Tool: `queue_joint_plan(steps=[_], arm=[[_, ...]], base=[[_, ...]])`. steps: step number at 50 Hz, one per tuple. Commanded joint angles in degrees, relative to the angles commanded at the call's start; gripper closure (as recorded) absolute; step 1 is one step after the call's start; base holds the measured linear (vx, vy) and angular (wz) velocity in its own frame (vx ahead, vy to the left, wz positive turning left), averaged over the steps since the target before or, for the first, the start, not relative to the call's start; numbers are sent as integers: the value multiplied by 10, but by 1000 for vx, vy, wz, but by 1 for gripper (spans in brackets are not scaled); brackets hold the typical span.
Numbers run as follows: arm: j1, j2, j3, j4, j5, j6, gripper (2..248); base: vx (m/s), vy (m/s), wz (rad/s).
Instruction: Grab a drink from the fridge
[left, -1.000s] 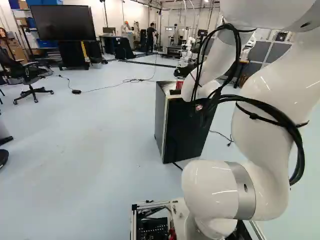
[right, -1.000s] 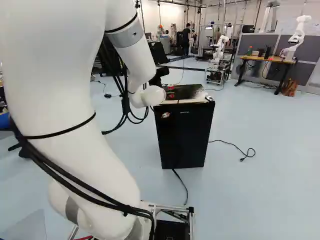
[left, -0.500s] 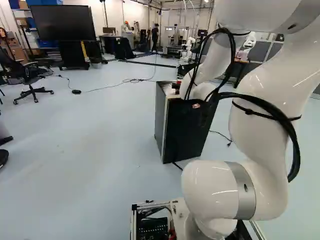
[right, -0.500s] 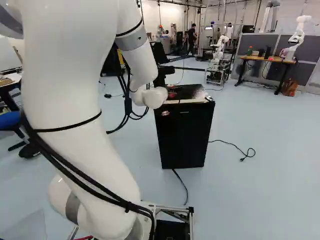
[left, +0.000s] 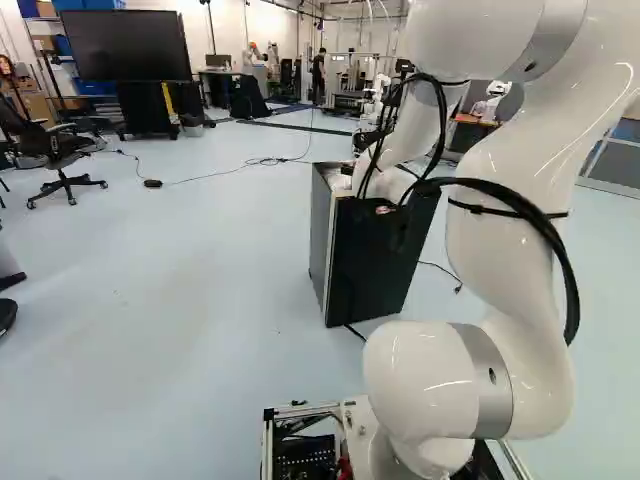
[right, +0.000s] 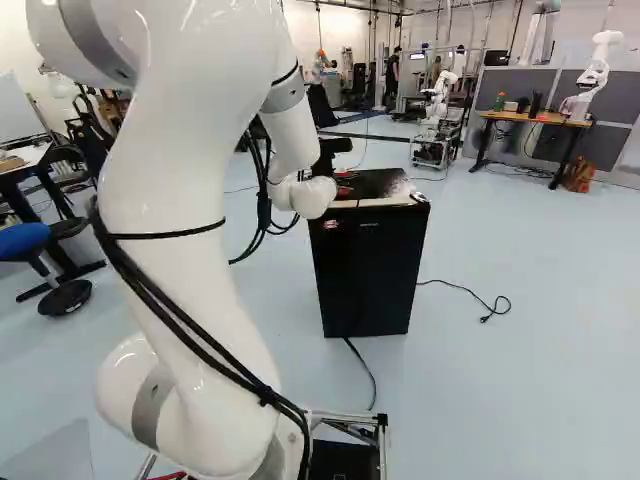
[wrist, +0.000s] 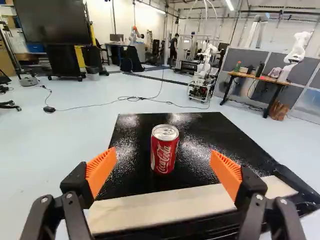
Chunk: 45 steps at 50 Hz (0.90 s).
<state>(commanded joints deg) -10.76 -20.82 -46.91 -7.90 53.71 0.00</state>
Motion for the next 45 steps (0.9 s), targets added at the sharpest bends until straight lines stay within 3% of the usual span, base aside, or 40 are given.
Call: queue_joint_plan(steps=[26, 45], arm=[[6, -78, -61, 31, 41, 0, 3], [9, -115, -85, 34, 45, 0, 3]], base=[[0, 0, 0], [0, 0, 0]])
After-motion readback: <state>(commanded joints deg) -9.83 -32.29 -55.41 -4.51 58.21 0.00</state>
